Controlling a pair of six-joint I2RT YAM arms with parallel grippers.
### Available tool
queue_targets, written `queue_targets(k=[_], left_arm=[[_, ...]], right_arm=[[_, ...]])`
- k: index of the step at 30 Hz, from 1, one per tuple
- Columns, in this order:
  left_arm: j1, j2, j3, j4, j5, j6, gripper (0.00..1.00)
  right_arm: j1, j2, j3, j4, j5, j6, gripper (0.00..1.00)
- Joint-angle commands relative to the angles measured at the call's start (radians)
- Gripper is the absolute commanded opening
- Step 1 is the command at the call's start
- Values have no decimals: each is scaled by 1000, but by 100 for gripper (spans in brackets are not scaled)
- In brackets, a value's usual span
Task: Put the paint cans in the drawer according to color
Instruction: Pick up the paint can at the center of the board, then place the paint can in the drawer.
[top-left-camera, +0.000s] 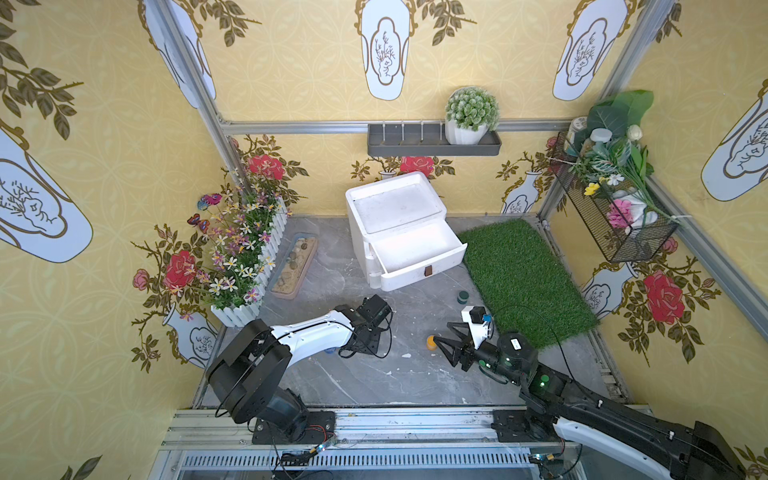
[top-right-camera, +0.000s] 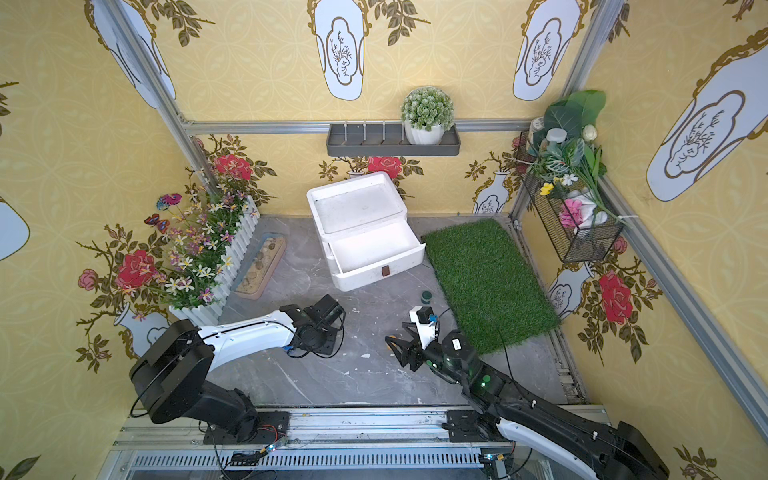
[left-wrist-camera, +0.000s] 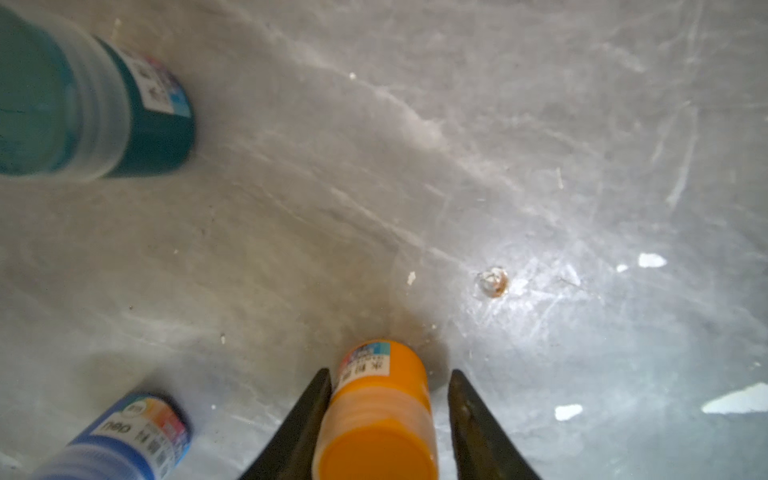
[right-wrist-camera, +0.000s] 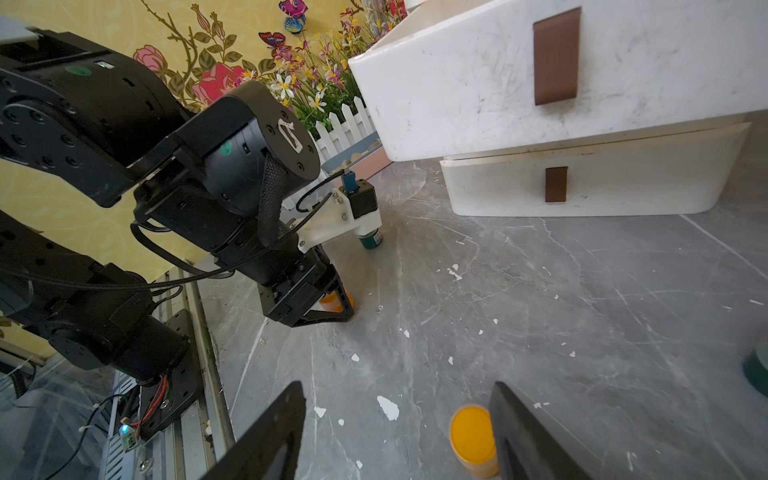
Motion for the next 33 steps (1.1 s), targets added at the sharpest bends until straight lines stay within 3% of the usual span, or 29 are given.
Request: queue_targets(k=[1,5,12,17,20,24,33], left_arm=[[5,5,2,8,20,15,39],[5,-41,1,-19,26,11,29],[4,-294,52,-78,173,7,28],[4,-398,248,-80,190,68,27],[4,-329,415,-77,157,126,27],[4,-120,690,-131,112,212,27],[4,387,1386,-487,-6,352,28]], right_arm=[[0,-2,4,49,6,-11,71],[1,-4,5,46,10,-13,71],[0,-20,4,38,18,-15,71],[2,-29,2,36,20,-15,71],[1,-34,0,34,17,-13,71],[3,-40,1,28,18,-12,71],[1,-59,-4,17,25,-9,71]])
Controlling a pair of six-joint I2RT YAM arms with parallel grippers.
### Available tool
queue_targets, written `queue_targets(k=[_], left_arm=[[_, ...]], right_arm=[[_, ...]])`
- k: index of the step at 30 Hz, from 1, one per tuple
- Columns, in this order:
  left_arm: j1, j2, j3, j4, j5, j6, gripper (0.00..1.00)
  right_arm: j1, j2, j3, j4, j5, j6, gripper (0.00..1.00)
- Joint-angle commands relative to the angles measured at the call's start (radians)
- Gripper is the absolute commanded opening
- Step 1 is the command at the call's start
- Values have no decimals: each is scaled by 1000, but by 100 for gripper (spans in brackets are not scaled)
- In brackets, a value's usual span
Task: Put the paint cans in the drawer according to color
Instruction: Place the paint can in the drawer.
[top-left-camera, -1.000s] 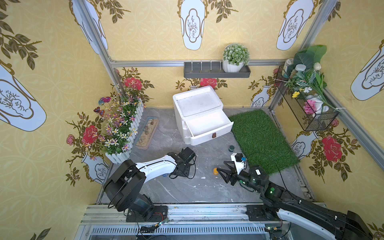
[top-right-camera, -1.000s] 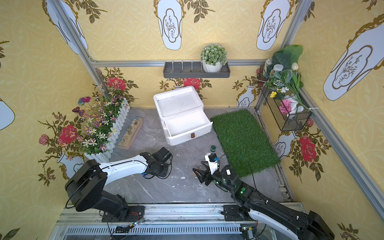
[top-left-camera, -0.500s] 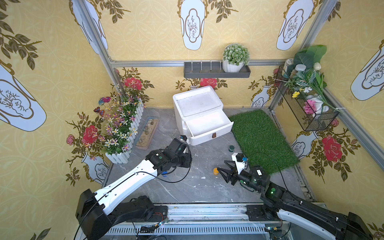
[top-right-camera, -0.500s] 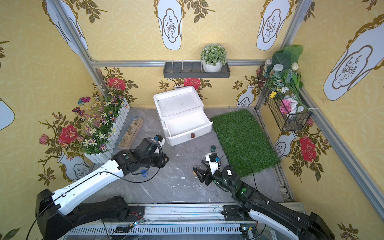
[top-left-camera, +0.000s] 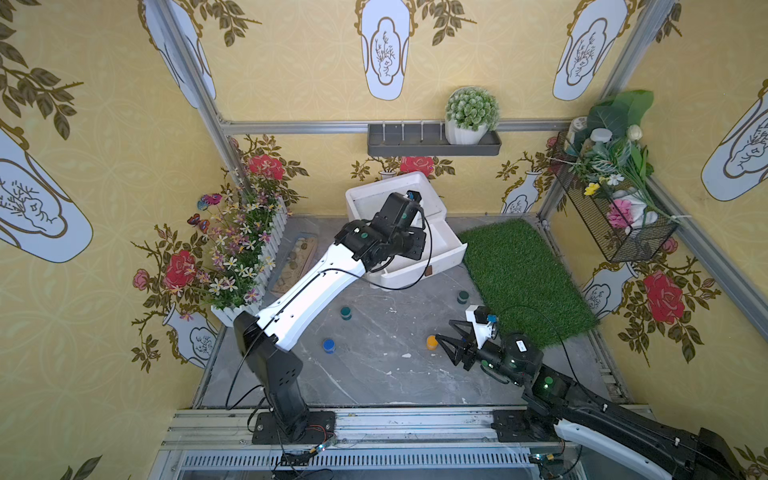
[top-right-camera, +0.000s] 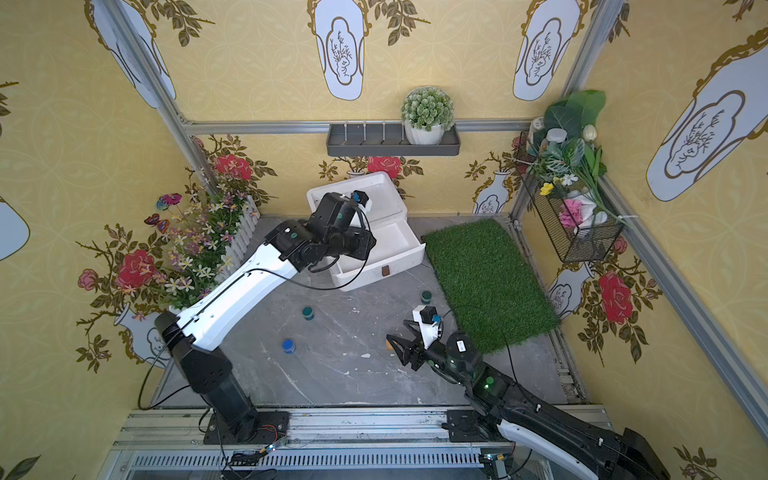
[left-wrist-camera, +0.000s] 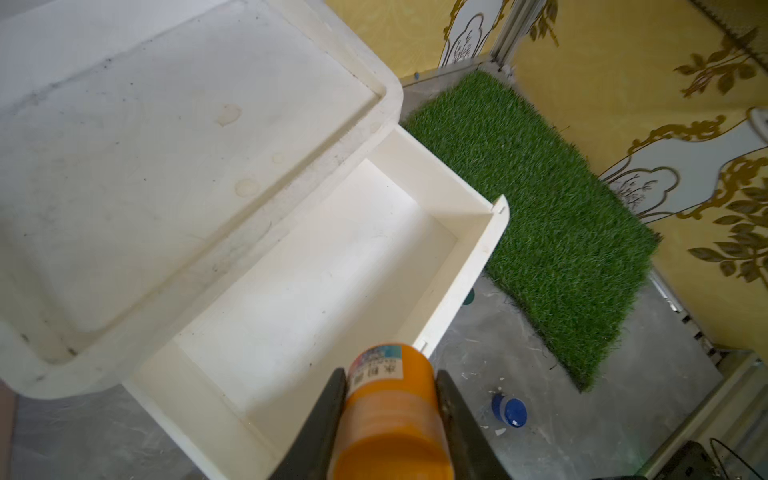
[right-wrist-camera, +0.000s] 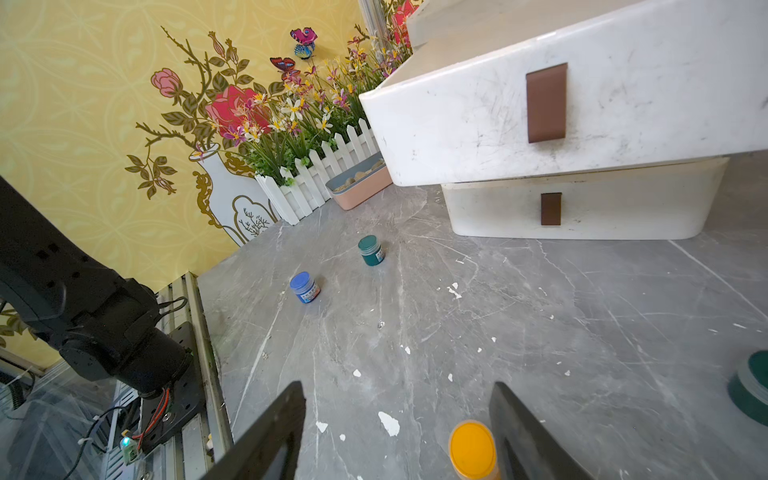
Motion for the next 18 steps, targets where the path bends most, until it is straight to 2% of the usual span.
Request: queue_targets(k=[1,4,7,12,18], left_arm=[[1,141,205,-214,-39,84,28],[4,294,432,-351,-32,114,29],[22,398,581,-420,5,128,29],[60,445,593,-390,65,126,30],[64,492,584,-371,86,144,32]], right_arm=[[0,-2,-4,21,13,2,71],[0,-13,-5,16,17,4,71],[-1,-21,-7,13,18,5,71],[-1,-16,-6,15,17,3,71],[-2,-13,-5,15,22,3,71]])
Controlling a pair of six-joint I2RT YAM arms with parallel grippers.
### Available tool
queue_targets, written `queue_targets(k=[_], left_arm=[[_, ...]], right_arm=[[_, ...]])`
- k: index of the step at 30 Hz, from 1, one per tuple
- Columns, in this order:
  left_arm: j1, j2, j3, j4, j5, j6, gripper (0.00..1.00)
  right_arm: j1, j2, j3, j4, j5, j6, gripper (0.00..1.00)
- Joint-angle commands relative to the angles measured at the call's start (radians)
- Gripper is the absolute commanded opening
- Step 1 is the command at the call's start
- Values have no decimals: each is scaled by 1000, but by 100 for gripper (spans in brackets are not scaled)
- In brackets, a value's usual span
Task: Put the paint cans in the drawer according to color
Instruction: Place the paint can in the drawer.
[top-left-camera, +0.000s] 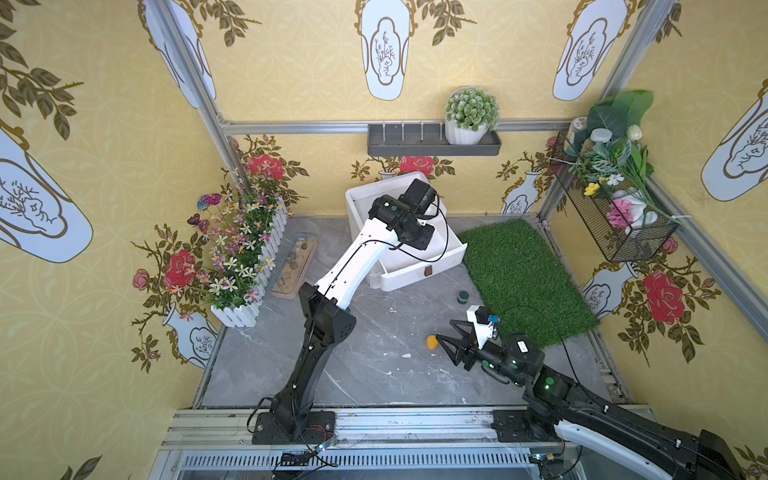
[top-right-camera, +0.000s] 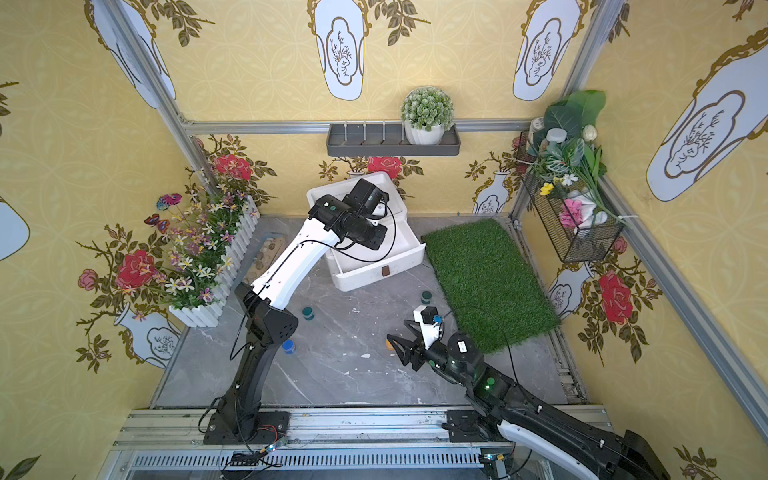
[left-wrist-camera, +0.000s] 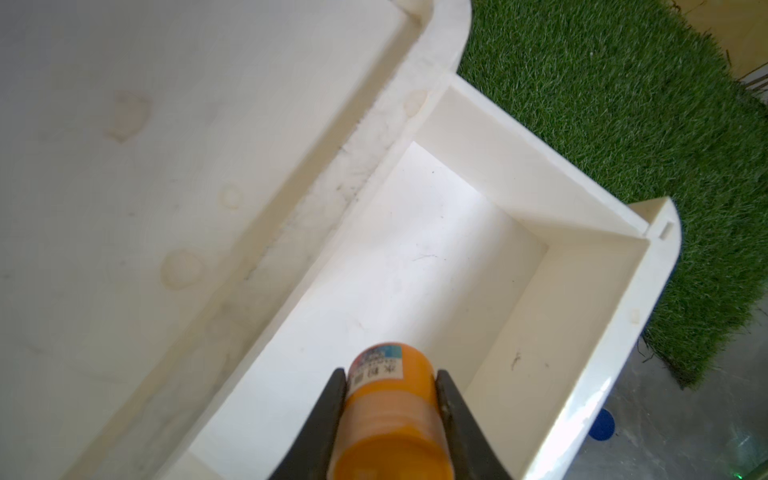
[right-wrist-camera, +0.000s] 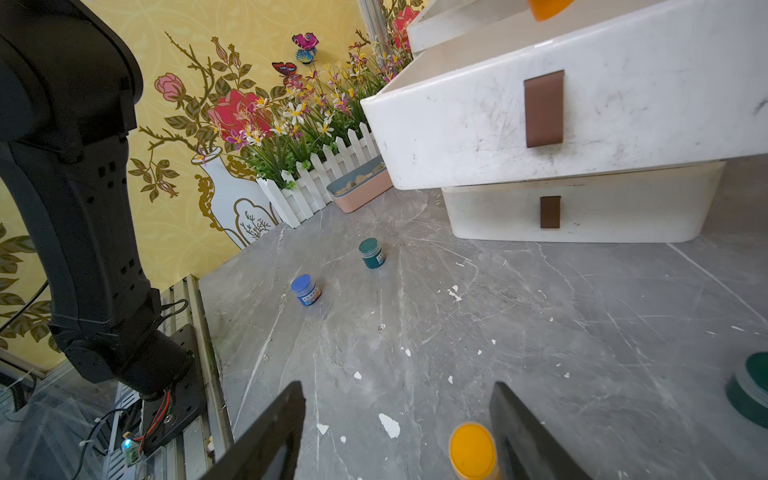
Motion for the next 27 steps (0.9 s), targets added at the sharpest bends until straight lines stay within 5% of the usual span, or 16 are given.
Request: queue_targets(k=[1,7,13,19,22,27], left_arm=[[3,27,-4,5,33,23,32],[9,65,-7,13,47,25,35],[10,59,-6,27,66,14,50],[1,-28,-43,50,95,-11,50],[-23,-143,-145,112,107,-14,50],[-54,-442,-510,349,111,-38,50]], right_arm=[[-1,1,-1,18,20,3,71],[-1,3,-2,18,24,2,71],[-1,8,0,15,23,0,71],[-1,12,0,17,20,1,71],[-5,20,3,16,13,1,71],[-13,98,46,-17,-17,0,71]])
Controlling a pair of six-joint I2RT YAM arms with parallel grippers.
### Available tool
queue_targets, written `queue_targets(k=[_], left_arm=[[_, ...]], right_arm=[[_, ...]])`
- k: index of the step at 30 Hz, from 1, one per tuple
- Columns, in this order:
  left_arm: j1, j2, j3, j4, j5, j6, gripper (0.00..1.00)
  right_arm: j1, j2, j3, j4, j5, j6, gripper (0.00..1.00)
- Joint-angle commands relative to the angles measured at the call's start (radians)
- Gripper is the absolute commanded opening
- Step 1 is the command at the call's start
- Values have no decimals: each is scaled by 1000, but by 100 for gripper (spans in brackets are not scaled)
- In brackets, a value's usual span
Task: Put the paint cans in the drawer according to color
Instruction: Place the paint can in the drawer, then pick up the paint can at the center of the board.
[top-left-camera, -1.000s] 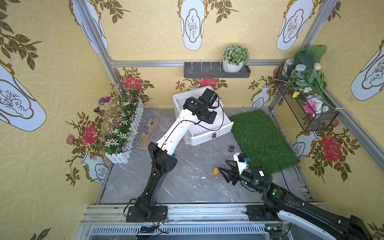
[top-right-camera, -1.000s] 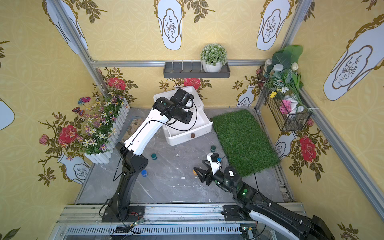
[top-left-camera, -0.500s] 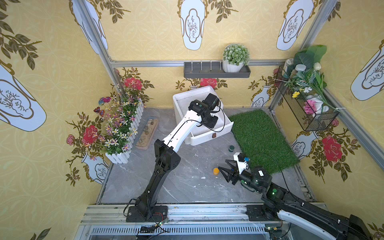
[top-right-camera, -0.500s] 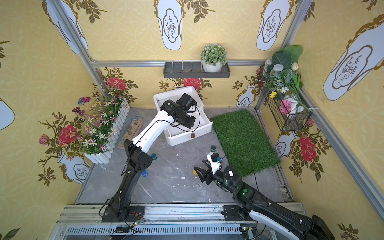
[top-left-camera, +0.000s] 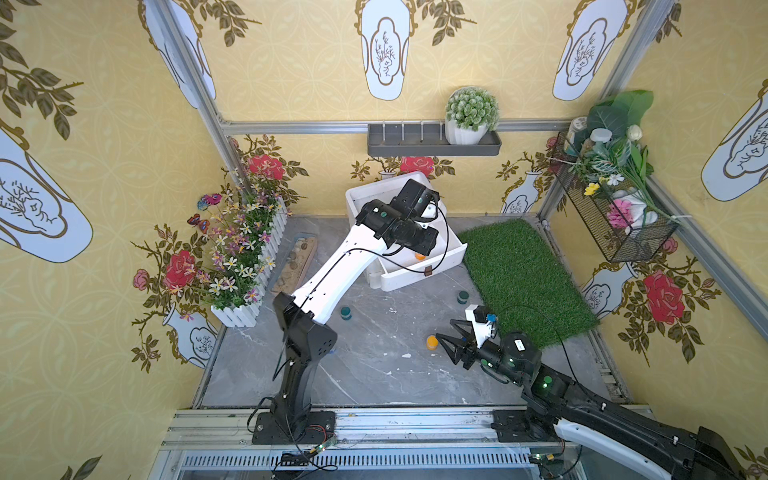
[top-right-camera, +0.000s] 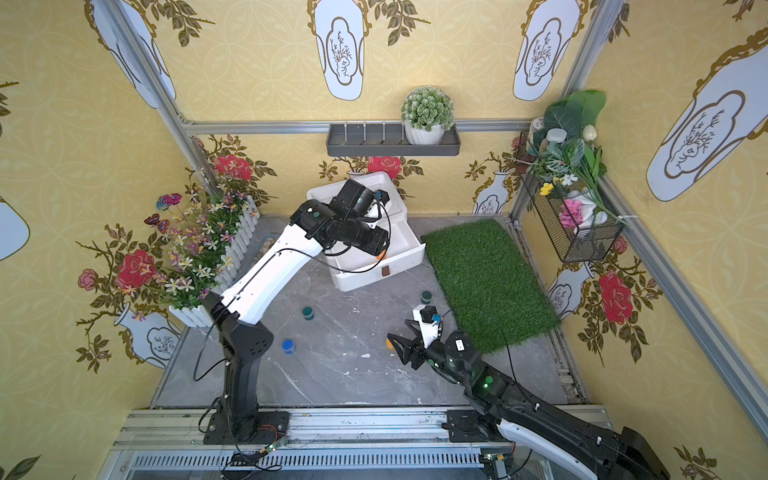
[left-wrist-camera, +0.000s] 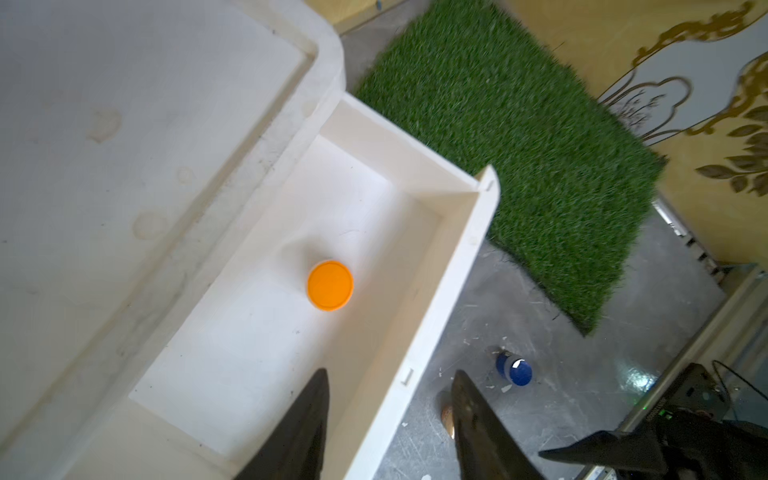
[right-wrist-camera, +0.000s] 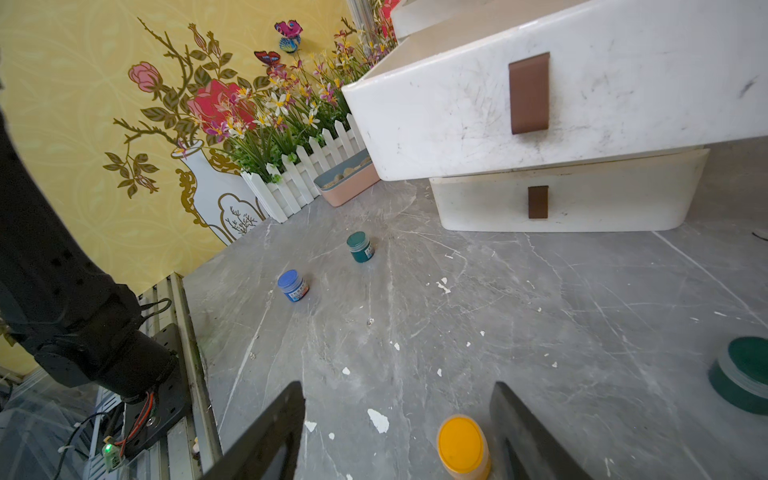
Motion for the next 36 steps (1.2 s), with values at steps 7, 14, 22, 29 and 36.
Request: queue_targets(k=[7,14,22,29,36], left_arm=[[-5,-642,-912,747,-60,-118,65],[1,-1089,-1475,1053,-194,-200,72],[1,-1406,-1779,1195,-284,-256,79],[2,-1351,-1838,1261,-271,-297,82],[2,-1296,-1864,1320,-259,-303,83]], right_arm=[[144,342,221,-171,140,3,71],[196,541,343,-344,274,58,71],[130,623,348,-346,197,70,69],[95,746,403,-332,165,45,65],[87,796,423,-347,193,43,55]])
